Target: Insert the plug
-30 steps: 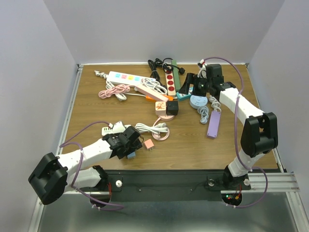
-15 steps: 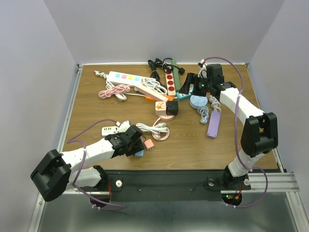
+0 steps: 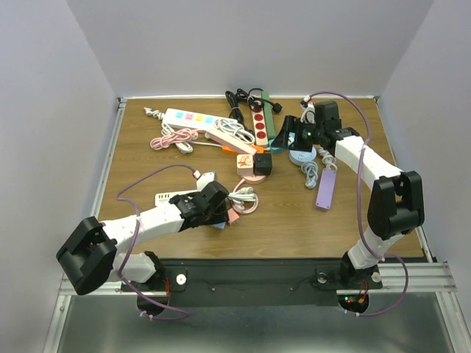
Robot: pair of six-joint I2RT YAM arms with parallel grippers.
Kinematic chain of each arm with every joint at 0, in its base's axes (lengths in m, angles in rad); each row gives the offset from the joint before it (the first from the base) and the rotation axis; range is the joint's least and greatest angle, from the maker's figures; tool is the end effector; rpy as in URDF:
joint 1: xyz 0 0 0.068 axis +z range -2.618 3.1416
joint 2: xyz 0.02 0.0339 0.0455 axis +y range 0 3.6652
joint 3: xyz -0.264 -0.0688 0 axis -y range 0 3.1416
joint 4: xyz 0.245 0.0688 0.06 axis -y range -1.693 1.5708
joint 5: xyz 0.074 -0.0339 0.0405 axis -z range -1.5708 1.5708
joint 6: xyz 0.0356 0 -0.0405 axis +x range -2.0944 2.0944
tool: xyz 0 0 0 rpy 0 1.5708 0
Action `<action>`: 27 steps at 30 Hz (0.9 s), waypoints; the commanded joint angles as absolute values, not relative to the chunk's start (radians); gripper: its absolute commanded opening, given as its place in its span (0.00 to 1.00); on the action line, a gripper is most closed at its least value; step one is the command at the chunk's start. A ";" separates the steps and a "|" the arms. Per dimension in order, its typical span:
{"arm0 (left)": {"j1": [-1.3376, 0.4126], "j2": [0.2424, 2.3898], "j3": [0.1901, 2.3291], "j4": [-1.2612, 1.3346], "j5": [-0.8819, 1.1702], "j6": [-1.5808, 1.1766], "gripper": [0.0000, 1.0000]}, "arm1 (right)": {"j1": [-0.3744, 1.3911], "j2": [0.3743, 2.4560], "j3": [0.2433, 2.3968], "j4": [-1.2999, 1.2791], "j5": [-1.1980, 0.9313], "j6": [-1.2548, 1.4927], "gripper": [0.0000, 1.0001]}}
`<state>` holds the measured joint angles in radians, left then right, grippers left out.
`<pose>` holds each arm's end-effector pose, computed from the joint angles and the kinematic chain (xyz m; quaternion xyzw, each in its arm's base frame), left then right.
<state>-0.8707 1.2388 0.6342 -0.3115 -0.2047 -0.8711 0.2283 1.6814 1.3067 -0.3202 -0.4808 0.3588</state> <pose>0.1575 -0.1758 0.1868 -0.0330 0.9419 -0.1823 0.2800 0.3666 0.1021 0.2745 -0.0434 0.8843 0.3256 0.3319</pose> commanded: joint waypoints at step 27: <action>-0.819 1.192 0.670 0.282 0.187 -0.235 0.00 | 0.425 1.721 1.305 -0.469 -0.933 0.124 0.62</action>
<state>-0.8291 1.1893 0.6453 0.2028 0.1032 -0.3080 0.4046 1.7008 1.2690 -0.4347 -0.9001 0.1623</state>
